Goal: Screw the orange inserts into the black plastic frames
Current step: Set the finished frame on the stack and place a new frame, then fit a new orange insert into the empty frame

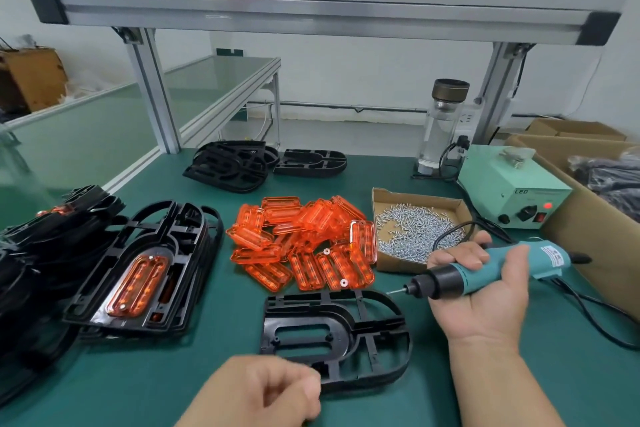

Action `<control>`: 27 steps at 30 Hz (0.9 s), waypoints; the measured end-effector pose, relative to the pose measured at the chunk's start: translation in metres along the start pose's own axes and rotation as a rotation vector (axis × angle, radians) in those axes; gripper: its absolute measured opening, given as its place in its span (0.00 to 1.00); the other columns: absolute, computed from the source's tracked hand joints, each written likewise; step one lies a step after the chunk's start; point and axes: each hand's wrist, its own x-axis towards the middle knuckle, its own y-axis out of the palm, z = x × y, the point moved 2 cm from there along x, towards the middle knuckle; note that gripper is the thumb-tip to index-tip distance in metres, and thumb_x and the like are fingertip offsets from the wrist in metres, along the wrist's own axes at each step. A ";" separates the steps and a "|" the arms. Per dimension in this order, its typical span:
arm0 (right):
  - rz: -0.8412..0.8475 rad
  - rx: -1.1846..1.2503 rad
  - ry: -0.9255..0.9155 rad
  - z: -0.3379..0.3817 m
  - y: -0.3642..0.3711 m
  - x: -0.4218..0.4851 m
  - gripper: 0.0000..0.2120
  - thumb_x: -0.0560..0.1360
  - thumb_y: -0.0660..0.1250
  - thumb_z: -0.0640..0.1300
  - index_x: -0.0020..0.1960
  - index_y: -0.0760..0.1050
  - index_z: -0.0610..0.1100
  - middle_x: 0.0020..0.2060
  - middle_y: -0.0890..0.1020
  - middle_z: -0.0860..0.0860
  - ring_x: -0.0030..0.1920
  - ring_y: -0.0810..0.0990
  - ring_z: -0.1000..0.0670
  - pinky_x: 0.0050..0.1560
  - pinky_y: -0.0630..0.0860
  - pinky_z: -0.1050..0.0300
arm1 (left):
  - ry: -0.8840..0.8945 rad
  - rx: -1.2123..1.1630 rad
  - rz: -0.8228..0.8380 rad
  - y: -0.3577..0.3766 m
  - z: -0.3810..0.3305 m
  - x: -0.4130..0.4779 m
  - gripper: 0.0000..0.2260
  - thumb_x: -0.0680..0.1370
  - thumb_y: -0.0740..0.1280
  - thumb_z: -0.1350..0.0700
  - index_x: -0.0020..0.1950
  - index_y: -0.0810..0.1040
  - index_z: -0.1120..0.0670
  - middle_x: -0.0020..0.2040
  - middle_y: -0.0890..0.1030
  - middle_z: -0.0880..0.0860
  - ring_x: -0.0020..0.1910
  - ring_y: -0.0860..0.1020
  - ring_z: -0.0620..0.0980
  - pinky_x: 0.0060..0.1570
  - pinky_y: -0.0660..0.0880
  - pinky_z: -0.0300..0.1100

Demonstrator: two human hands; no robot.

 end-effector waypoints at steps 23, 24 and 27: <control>-0.028 0.007 0.014 -0.003 0.001 -0.001 0.14 0.72 0.62 0.59 0.44 0.71 0.48 0.29 0.68 0.57 0.25 0.69 0.59 0.31 0.73 0.64 | 0.395 0.756 -0.209 -0.021 -0.041 0.128 0.16 0.78 0.65 0.51 0.66 0.75 0.44 0.65 0.76 0.46 0.64 0.72 0.47 0.65 0.66 0.40; -0.030 0.006 0.016 -0.002 0.001 -0.001 0.14 0.72 0.62 0.59 0.44 0.71 0.48 0.29 0.68 0.57 0.25 0.69 0.59 0.31 0.73 0.64 | 0.382 0.835 -0.153 -0.020 -0.043 0.137 0.17 0.77 0.66 0.54 0.66 0.74 0.44 0.65 0.76 0.47 0.65 0.71 0.48 0.65 0.67 0.43; -0.035 -0.002 0.020 -0.003 0.001 0.000 0.14 0.71 0.62 0.59 0.44 0.71 0.48 0.28 0.68 0.57 0.25 0.68 0.59 0.30 0.73 0.63 | 0.294 1.063 0.050 -0.015 -0.044 0.157 0.23 0.76 0.68 0.55 0.69 0.69 0.40 0.67 0.70 0.49 0.64 0.67 0.53 0.63 0.68 0.53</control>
